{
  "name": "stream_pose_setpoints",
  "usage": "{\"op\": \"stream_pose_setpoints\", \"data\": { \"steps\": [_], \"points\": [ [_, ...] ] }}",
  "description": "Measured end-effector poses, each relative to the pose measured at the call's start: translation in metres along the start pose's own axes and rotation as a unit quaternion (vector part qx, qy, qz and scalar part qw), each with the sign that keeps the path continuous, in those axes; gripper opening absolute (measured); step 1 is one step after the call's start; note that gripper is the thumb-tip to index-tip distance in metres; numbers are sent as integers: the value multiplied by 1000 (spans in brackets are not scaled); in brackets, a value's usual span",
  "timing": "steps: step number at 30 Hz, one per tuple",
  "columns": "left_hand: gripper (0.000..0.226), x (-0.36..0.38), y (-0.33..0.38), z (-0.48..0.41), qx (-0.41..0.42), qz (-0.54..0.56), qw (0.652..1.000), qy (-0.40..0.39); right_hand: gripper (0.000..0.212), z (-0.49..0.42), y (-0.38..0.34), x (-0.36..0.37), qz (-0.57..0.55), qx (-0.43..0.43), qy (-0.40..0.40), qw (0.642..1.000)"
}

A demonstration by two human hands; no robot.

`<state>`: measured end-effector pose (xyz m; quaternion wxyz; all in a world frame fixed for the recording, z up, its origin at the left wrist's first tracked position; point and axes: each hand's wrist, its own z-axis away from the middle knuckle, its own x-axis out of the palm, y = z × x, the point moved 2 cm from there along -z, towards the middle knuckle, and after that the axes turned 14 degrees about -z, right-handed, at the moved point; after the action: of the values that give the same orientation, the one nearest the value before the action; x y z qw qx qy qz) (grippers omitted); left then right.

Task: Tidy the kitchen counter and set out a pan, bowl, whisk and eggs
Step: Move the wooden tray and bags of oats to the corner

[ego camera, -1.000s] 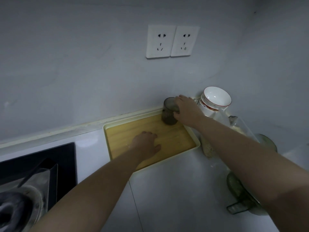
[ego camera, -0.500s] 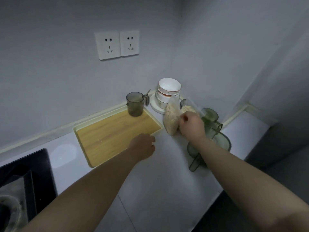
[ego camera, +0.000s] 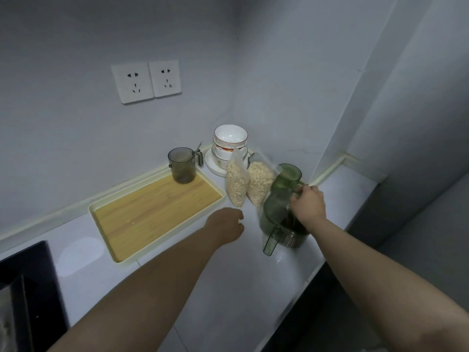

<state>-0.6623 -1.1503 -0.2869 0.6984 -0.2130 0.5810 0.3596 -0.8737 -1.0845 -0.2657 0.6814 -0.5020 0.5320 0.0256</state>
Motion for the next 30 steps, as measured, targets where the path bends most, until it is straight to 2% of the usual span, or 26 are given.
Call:
{"op": "stream_pose_setpoints", "data": {
  "steps": [7, 12, 15, 17, 19, 27, 30],
  "points": [
    [40, -27, 22, -31, -5, 46, 998, 47, 40, -44, -10, 1, -14, 3, -8, 1000],
    [43, -52, 40, -54, 21, 98, 991, 87, 35, -76, 0, 2, 77, 38, -91, 992],
    [42, -66, 42, -71, 36, 92, 987, 127, 27, -89, 4, 8, 84, 50, -135, 986],
    [41, -77, 38, -83, 44, 76, 984, 156, 17, -94, 6, 13, 84, 61, -140, 985],
    [40, -88, 34, -98, 59, 43, 982, 173, 17, -97, 8, 18, 86, 71, -142, 984],
    [36, -111, 28, -164, 67, 16, 976, 207, 18, -115, 25, 31, 81, 99, -164, 978],
    [36, -113, 32, -197, 56, -22, 982, 177, 18, -120, 30, 36, 86, 95, -158, 979]
  ]
}}
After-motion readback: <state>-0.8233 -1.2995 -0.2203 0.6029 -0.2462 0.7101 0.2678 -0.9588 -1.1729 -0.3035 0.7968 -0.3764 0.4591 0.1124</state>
